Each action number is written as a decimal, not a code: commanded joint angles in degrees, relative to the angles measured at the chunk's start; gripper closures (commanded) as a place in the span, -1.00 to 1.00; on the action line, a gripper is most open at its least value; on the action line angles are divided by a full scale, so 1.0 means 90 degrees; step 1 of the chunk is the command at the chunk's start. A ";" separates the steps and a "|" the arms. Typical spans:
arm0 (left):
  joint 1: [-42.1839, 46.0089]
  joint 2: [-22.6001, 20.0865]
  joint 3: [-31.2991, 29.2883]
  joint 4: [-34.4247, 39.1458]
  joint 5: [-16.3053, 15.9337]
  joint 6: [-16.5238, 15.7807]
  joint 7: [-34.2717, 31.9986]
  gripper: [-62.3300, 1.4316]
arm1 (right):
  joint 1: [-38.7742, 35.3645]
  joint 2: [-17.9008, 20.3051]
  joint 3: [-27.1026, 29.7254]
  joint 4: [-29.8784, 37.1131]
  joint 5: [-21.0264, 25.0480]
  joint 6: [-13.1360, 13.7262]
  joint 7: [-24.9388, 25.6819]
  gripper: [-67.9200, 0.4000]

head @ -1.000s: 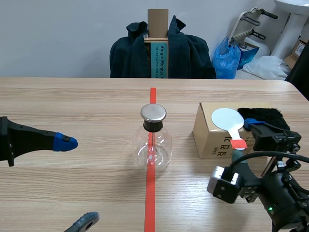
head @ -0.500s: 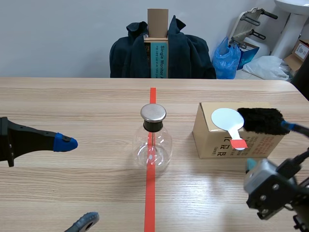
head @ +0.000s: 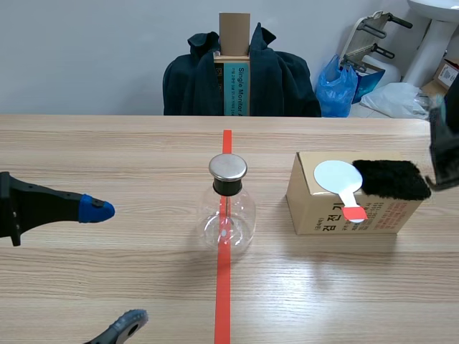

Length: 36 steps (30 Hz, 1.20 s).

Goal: Do the electroscope experiment.
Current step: 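Return to the home posture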

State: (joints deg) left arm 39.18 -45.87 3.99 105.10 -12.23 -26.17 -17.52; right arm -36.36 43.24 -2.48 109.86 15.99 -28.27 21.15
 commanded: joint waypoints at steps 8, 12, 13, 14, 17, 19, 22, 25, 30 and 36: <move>-0.0034 0.0049 0.0041 0.0032 -0.0078 -0.0007 -0.0095 -1.00 | 0.0107 0.0027 0.0697 0.0170 0.1984 0.2314 0.0002 -0.63; -0.0034 0.0049 0.0041 0.0032 -0.0231 -0.0007 -0.0090 -1.00 | 0.0107 0.0027 0.0867 0.0170 0.1761 0.3531 -0.0056 -0.63; -0.0034 0.0049 0.0041 0.0032 -0.0238 -0.0007 -0.0090 -1.00 | 0.0107 0.0027 0.0894 0.0170 0.1727 0.3718 -0.0053 -0.63; -0.0034 0.0049 0.0041 0.0032 -0.0238 -0.0007 -0.0090 -1.00 | 0.0107 0.0027 0.0916 0.0170 0.1690 0.3895 -0.0061 -0.63; -0.0034 0.0049 0.0041 0.0032 -0.0238 0.0019 -0.0092 -1.00 | 0.0107 0.0027 0.0986 0.0170 0.1409 0.4316 -0.0100 -0.74; -0.0034 0.0049 0.0041 0.0032 -0.0238 0.0039 -0.0097 -1.00 | 0.0107 0.0027 0.1001 0.0170 0.1209 0.4549 -0.0204 -0.82; -0.0034 0.0049 0.0041 0.0032 -0.0240 0.0039 -0.0114 -1.00 | 0.0107 0.0024 0.1001 0.0170 0.0891 0.5005 -0.0393 -0.83; -0.0034 0.0049 0.0041 0.0032 -0.0243 0.0129 -0.0117 -1.00 | 0.0107 0.0024 0.1001 0.0170 0.0704 0.5367 -0.0505 -0.84; -0.0036 0.0049 0.0041 0.0032 -0.0243 0.0168 -0.0119 -1.00 | 0.0107 0.0024 0.1003 0.0170 0.0670 0.5438 -0.0500 -0.93; -0.0036 0.0049 0.0041 0.0032 -0.0243 0.0187 -0.0119 -1.00 | 0.0107 0.0024 0.1003 0.0170 0.0546 0.5440 -0.0498 -0.93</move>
State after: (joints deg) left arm 39.18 -45.87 3.99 105.10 -13.78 -24.43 -17.58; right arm -36.07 43.20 5.67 111.22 20.32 20.80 16.01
